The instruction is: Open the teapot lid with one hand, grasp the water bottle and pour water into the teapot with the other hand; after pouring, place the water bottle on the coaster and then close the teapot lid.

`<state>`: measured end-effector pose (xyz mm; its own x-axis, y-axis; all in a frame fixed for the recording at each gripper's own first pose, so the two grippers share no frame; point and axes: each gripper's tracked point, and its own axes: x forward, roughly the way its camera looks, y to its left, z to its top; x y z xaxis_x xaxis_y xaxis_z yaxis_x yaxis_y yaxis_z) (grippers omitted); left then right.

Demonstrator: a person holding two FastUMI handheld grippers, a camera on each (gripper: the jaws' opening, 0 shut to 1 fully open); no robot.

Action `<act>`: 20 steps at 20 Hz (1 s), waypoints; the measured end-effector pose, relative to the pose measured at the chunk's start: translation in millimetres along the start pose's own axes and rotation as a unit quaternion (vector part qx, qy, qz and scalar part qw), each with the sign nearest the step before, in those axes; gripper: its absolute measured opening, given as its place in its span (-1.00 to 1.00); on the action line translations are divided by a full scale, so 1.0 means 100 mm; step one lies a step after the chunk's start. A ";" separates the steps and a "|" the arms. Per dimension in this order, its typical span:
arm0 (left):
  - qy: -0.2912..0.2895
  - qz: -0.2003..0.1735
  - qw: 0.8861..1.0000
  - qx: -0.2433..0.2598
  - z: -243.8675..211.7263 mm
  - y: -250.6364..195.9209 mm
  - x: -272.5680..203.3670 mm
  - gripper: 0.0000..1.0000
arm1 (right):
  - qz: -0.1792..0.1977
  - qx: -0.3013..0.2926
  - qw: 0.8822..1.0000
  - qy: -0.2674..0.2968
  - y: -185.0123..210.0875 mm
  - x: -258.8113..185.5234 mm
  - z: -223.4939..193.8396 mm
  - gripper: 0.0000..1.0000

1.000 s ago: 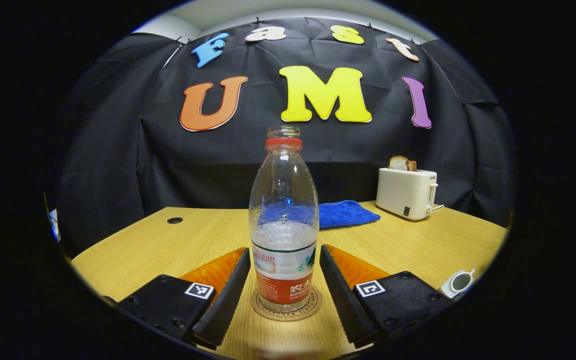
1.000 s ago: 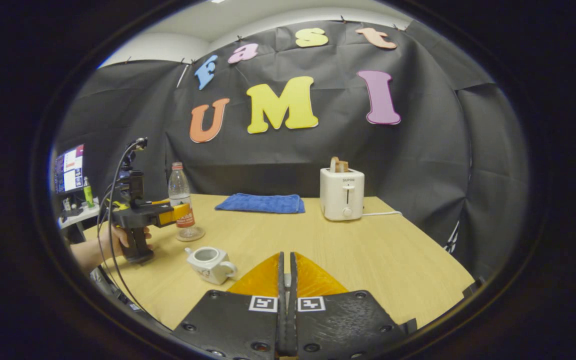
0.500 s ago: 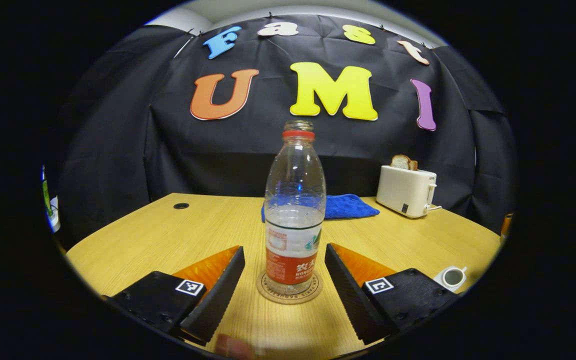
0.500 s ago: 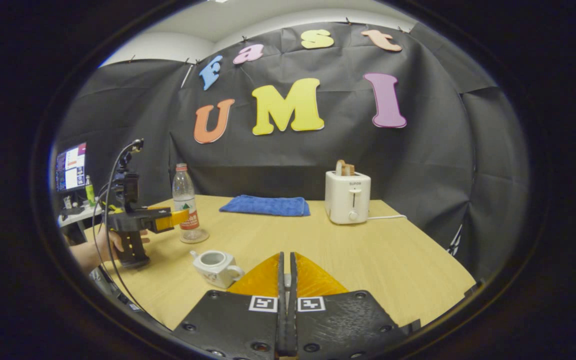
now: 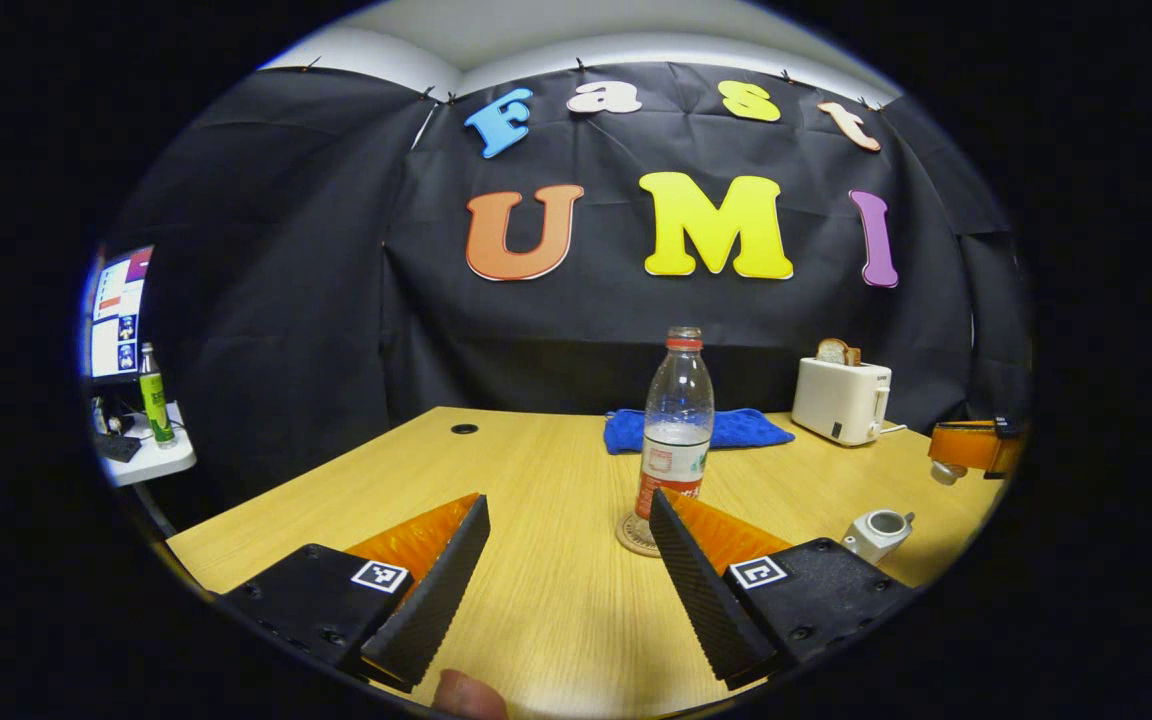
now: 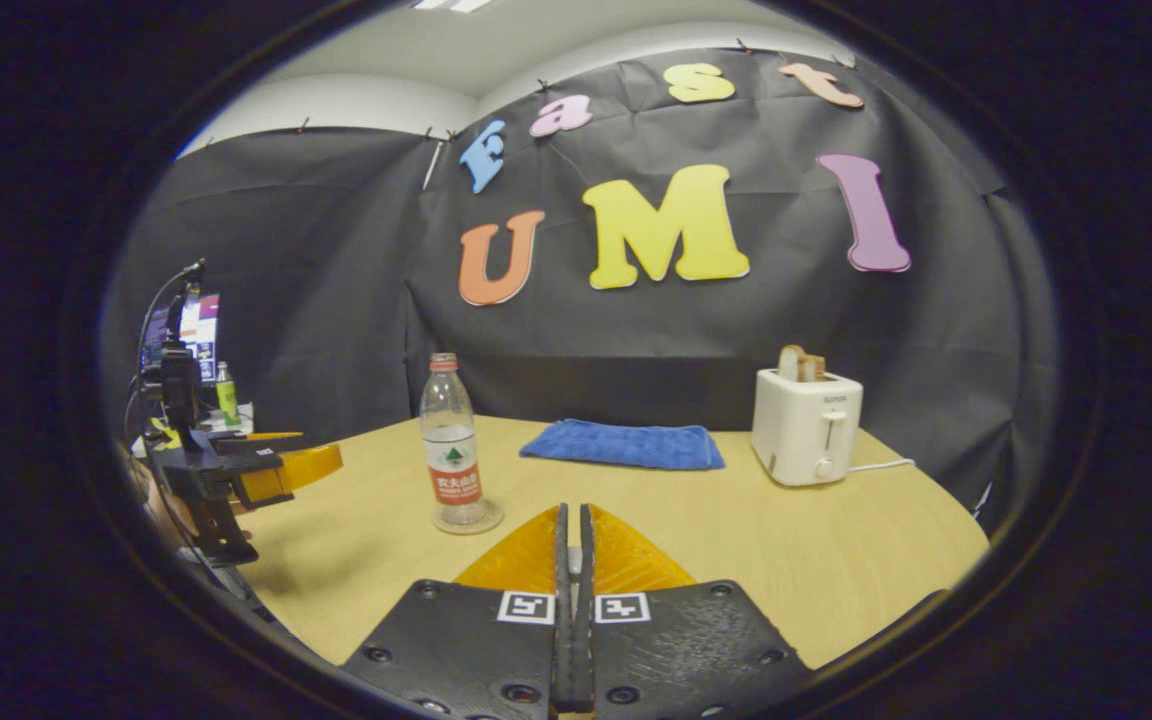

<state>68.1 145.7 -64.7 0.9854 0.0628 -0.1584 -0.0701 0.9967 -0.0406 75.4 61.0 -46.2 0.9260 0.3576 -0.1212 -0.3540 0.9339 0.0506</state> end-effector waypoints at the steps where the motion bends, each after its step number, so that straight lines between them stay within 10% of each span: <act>1: -0.001 0.005 1.000 -0.003 0.01 0.05 -0.06 1.00 | 0.007 -0.002 1.000 0.000 0.06 0.06 -0.02 -1.00; 20: -0.016 0.036 0.999 -0.012 0.09 0.21 -0.36 1.00 | 0.033 -0.023 0.999 0.020 0.12 0.38 -0.50 -0.99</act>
<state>32.5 165.1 -51.2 0.9820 0.1362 -0.1308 -0.1442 0.9881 -0.0537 99.3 86.1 -99.4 0.8942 0.4183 -0.1594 -0.4216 0.9067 0.0141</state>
